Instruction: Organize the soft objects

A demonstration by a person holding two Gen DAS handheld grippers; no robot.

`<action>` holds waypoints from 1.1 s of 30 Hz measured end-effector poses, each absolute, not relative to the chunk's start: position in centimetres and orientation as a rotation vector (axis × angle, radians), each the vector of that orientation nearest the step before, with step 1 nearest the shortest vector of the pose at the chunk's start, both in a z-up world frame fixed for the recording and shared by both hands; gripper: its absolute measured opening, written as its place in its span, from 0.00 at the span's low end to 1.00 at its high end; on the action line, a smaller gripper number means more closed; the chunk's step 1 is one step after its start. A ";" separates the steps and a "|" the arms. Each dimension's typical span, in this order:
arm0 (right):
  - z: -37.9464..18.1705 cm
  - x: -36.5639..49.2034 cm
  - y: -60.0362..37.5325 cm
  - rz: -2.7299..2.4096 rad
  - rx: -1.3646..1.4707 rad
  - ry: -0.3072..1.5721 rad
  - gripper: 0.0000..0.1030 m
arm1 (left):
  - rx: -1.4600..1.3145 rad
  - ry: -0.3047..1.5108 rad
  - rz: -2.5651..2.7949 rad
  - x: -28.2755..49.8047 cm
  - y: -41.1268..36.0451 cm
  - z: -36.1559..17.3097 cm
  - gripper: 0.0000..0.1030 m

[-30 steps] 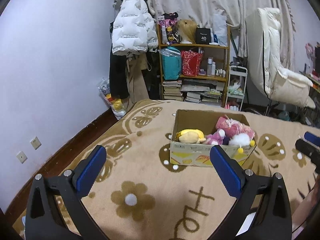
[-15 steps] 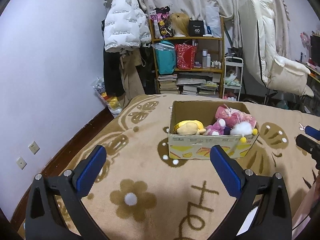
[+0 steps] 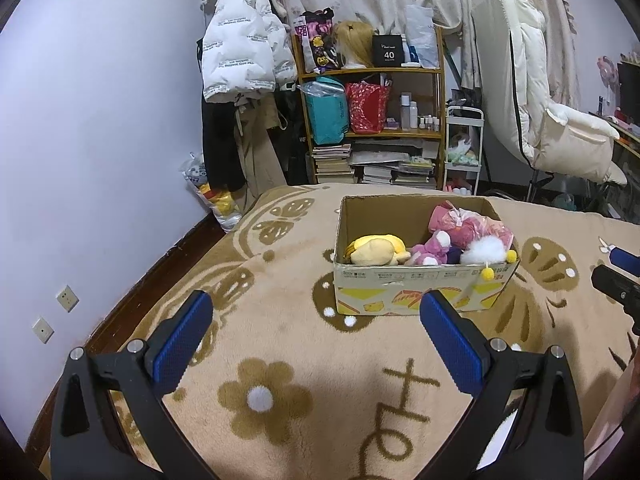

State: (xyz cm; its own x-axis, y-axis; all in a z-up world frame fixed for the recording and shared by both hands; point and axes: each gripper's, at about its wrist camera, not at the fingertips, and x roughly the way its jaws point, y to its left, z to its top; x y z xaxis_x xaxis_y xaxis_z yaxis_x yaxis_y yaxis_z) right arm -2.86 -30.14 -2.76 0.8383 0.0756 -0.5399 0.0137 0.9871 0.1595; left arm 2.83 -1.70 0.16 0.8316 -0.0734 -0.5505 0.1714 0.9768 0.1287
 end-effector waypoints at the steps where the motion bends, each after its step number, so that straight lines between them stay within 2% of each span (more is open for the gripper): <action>1: -2.8 -2.8 -30.1 0.035 0.158 0.577 1.00 | 0.183 0.572 -0.121 2.8 -1.7 0.1 0.99; 33: -3.3 -2.6 -29.8 0.035 0.156 0.580 1.00 | 0.188 0.571 -0.116 2.8 -1.9 -0.4 0.99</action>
